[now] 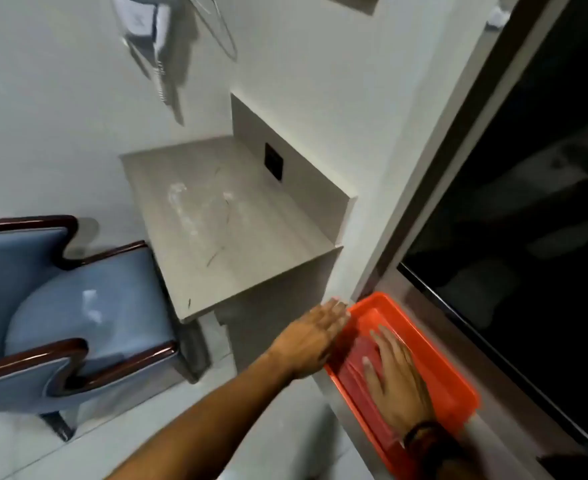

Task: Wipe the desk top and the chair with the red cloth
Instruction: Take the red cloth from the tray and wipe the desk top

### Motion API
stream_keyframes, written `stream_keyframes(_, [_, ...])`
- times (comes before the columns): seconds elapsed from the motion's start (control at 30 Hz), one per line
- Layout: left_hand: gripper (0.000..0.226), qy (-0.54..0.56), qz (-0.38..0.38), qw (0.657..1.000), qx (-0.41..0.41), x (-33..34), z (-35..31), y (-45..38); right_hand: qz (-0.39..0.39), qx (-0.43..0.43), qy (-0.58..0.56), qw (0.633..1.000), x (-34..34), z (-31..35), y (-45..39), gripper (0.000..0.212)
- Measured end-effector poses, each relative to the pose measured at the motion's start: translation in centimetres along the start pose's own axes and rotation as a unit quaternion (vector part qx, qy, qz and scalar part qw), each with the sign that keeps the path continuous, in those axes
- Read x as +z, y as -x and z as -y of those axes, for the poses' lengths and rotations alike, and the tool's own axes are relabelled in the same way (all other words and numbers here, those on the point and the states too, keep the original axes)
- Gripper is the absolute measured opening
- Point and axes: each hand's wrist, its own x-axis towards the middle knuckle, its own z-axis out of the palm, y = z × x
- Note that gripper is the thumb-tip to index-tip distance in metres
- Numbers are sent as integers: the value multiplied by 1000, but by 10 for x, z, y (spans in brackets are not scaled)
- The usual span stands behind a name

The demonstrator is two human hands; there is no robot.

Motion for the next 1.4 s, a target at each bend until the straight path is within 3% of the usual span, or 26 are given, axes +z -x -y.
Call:
stream_keyframes(0.13, [67, 55, 102, 993, -27, 40, -38, -33, 47, 134, -3, 990, 19, -55, 22, 55])
stream_keyframes(0.27, [70, 75, 148, 971, -173, 51, -56, -65, 132, 147, -6, 980, 29, -80, 12, 57])
stream_keyframes(0.43, [46, 84, 134, 949, -273, 54, -68, -77, 124, 204, -93, 967, 42, -88, -8, 56])
stream_keyframes(0.53, [26, 148, 114, 931, -313, 41, -73, -80, 135, 250, -146, 948, 44, -86, -24, 37])
stream_keyframes(0.6, [26, 211, 86, 914, -336, 24, -68, -80, 138, 267, -194, 934, 37, -77, -33, 27])
stream_keyframes(0.7, [32, 255, 58, 896, -359, -17, -39, -76, 135, 276, -273, 912, 12, -36, -53, 18])
stream_keyframes(0.8, [36, 265, 31, 879, -396, -58, 23, -68, 109, 235, -377, 889, 1, 23, -90, 42])
stream_keyframes(0.9, [32, 256, -26, 869, -422, -96, 103, -59, 145, 180, -477, 848, 17, 89, -138, 28])
stream_keyframes(1.0, [29, 231, -90, 869, -429, -121, 190, -44, 192, 183, -539, 800, 52, 155, -195, 21])
stream_keyframes(1.07, [36, 223, -136, 867, -424, -130, 246, -31, 189, 182, -509, 820, 81, 192, -226, 27])
stream_keyframes(1.17, [48, 177, -159, 868, -436, -126, 316, 2, 131, 91, -258, 953, 124, 226, -253, 51])
stream_keyframes(1.2, [48, 159, -160, 866, -446, -119, 337, 14, 97, 45, -186, 977, 137, 235, -260, 58])
stream_keyframes(1.3, [45, 108, -165, 857, -475, -96, 389, 43, 38, -56, -72, 995, 182, 270, -285, 68])
stream_keyframes(1.4, [43, 75, -179, 850, -490, -81, 426, 51, 122, -127, 73, 982, 228, 296, -302, 79])
